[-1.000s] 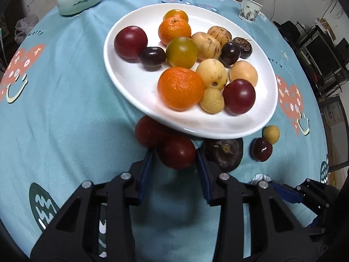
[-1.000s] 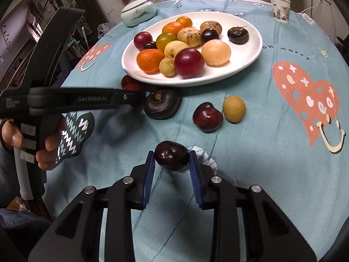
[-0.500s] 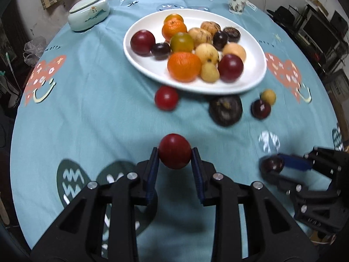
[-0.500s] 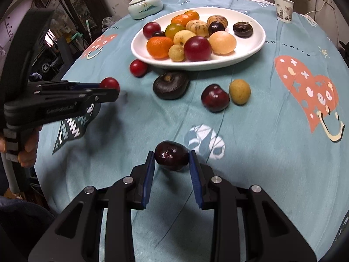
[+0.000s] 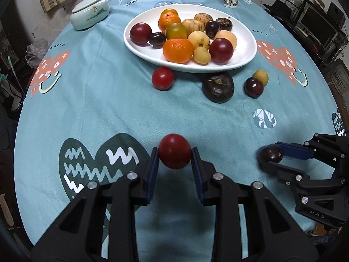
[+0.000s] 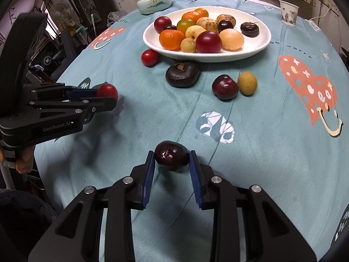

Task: Organize fruits
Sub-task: 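Lift both held fruits above the cloth toward the plate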

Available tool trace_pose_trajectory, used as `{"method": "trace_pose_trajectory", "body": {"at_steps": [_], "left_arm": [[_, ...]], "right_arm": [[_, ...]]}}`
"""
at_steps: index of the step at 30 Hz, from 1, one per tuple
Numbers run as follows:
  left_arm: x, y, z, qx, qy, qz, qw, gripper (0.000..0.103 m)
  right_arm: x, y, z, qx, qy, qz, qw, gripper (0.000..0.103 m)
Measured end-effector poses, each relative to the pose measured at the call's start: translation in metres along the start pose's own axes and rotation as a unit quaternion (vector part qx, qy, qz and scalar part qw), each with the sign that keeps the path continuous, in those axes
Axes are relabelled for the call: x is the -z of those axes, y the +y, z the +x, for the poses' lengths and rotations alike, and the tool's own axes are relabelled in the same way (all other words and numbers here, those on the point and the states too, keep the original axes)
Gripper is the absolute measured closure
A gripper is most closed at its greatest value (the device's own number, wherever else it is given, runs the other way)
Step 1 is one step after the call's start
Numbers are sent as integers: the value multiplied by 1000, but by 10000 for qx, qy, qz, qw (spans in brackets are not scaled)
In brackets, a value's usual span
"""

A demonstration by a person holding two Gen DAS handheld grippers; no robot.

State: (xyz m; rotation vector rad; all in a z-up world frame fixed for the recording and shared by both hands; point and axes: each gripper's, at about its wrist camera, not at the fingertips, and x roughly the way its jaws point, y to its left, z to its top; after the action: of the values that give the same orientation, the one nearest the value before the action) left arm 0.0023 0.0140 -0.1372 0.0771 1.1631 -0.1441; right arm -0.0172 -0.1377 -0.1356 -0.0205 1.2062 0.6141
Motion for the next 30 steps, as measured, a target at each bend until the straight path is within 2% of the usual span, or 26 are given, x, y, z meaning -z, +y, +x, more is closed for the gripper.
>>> {"method": "trace_pose_trajectory", "body": {"at_steps": [13, 30], "left_arm": [[-3, -6, -8, -29, -161, 121, 9998, 73], [-6, -9, -7, -22, -147, 177, 9997, 73]], "right_arm": [[4, 4, 1, -1, 19, -22, 10000, 71], [7, 2, 3, -57, 47, -6, 10000, 71]]}}
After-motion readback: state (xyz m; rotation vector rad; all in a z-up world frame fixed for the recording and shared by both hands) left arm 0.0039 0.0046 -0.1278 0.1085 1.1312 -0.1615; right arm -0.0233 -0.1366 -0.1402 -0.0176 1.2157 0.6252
